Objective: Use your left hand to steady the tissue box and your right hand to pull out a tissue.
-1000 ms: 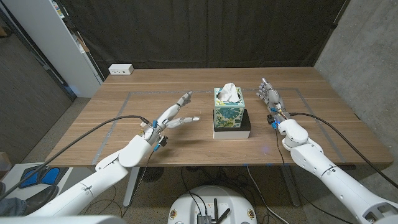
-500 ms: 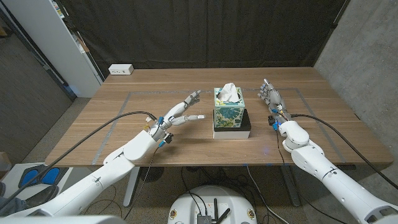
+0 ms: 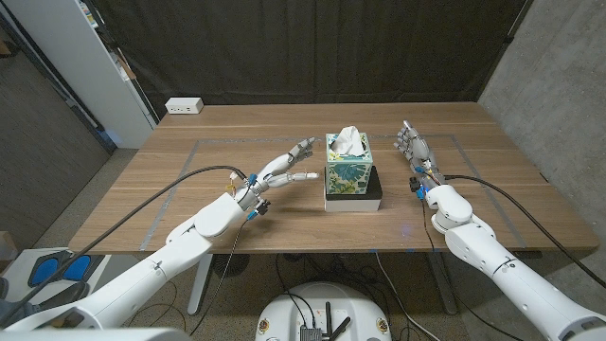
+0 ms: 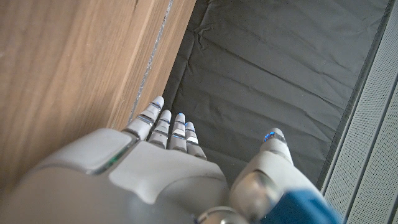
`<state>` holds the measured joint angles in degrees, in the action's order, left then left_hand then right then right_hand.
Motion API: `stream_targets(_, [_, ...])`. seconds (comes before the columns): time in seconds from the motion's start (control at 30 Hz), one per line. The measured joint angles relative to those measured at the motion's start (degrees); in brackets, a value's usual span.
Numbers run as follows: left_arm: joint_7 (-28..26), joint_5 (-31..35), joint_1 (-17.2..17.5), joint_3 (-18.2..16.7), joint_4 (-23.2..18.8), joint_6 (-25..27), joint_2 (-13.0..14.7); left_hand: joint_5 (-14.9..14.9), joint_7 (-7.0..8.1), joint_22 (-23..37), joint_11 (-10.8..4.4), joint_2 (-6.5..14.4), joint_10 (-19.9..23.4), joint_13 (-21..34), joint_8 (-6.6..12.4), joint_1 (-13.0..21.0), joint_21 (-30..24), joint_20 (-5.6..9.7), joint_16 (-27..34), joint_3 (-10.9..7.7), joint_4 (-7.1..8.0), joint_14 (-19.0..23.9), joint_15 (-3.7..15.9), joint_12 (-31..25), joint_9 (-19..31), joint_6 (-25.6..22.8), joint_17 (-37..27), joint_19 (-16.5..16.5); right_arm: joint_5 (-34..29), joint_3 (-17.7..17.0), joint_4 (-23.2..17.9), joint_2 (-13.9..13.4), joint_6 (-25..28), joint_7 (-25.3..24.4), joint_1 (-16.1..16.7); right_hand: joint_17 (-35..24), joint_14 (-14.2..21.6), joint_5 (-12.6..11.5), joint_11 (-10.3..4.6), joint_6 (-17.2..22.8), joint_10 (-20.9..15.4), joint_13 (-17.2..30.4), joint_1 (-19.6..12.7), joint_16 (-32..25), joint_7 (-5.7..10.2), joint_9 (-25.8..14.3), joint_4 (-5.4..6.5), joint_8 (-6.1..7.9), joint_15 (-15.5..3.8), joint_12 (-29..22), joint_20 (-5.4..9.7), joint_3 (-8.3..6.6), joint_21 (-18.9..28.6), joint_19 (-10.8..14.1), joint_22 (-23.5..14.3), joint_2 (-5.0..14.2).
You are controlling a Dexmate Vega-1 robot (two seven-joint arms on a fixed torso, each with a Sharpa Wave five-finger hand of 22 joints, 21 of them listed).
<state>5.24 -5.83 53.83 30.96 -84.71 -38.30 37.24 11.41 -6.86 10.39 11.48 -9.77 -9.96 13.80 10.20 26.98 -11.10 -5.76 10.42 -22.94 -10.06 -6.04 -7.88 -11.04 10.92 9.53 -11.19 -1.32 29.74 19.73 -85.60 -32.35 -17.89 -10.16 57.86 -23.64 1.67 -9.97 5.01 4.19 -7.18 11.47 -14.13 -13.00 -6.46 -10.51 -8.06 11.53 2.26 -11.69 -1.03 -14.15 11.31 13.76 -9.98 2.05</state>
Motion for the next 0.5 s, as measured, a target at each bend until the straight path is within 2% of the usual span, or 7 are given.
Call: stream_targets(0.5, [5.45,-4.15,-3.23,2.37,3.64,-0.58,-2.27,0.0,0.0,0.01,-0.01,0.0,0.0,-0.25,0.23,0.0,0.0,0.22,0.4,0.33,0.33,0.0,0.0,0.0,0.0,0.0,-0.01,-0.21,0.11,-0.25,-0.22,-0.11,0.14,-0.16,0.37,0.0,0.0,0.0,0.0,0.0,0.0,0.0,0.0,0.0,0.0,0.0,0.0,0.0,0.0,0.0,-0.22,0.0,0.0,-0.22,0.0,0.0])
